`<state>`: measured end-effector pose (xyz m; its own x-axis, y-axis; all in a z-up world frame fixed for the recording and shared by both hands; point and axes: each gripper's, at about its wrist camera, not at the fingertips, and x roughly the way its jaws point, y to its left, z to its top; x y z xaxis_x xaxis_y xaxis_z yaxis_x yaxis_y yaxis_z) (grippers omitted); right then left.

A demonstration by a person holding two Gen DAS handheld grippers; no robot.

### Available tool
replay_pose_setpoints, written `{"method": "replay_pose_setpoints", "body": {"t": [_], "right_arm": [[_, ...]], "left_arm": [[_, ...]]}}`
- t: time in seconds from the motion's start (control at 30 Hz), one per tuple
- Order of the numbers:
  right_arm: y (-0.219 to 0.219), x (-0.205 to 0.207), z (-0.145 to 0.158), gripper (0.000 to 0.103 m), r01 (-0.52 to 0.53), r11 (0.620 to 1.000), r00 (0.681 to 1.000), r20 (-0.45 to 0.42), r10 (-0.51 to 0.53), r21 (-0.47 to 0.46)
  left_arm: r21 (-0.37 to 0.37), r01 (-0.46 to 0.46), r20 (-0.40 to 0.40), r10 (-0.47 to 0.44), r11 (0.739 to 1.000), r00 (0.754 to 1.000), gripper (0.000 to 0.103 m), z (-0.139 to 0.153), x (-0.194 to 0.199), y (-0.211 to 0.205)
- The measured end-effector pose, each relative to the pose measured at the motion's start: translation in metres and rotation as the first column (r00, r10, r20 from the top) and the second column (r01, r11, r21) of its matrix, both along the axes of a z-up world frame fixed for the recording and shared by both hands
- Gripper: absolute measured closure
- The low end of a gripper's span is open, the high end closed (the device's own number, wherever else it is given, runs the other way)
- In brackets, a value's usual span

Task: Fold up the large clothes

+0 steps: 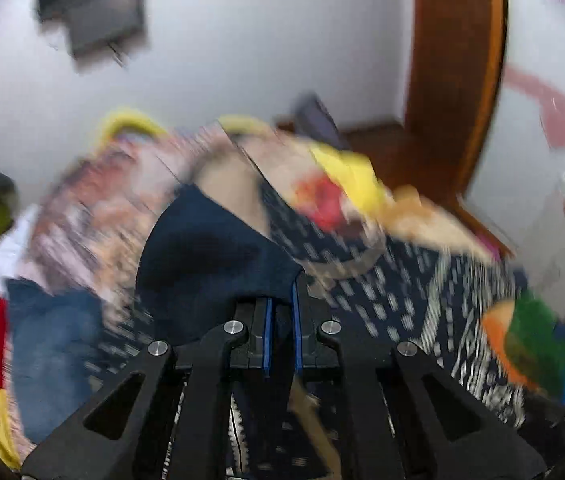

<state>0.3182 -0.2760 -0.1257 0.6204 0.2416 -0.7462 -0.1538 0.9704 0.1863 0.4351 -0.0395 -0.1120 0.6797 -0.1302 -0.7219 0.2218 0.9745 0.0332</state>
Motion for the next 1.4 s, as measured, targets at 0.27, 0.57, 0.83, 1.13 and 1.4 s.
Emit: {"method": "replay_pose_setpoints", "body": {"t": [0.27, 0.57, 0.83, 1.13, 1.4], "right_arm": [[-0.024, 0.002, -0.018, 0.000, 0.019, 0.998, 0.999, -0.047, -0.022, -0.061], [-0.006, 0.008, -0.014, 0.000, -0.029, 0.997, 0.999, -0.037, 0.026, -0.072], [0.070, 0.034, 0.006, 0.000, -0.205, 0.974, 0.978, 0.012, 0.207, -0.095], [0.185, 0.091, -0.018, 0.000, -0.379, 0.893, 0.921, -0.005, 0.389, -0.242], [0.242, 0.147, -0.070, 0.018, -0.415, 0.863, 0.908, -0.076, 0.411, -0.289]], "left_arm": [[0.054, 0.145, -0.214, -0.130, 0.988, 0.968, 0.090, -0.087, -0.018, -0.044], [0.003, 0.131, -0.158, -0.129, 0.991, 0.979, 0.037, -0.057, -0.071, -0.001], [-0.017, -0.125, -0.089, 0.123, 0.992, 0.988, 0.026, -0.030, -0.078, 0.117], [-0.133, -0.298, -0.222, 0.264, 0.945, 0.938, 0.031, -0.074, -0.056, 0.223], [-0.281, -0.274, -0.299, 0.188, 0.920, 0.936, 0.085, -0.109, -0.010, 0.227]]}}
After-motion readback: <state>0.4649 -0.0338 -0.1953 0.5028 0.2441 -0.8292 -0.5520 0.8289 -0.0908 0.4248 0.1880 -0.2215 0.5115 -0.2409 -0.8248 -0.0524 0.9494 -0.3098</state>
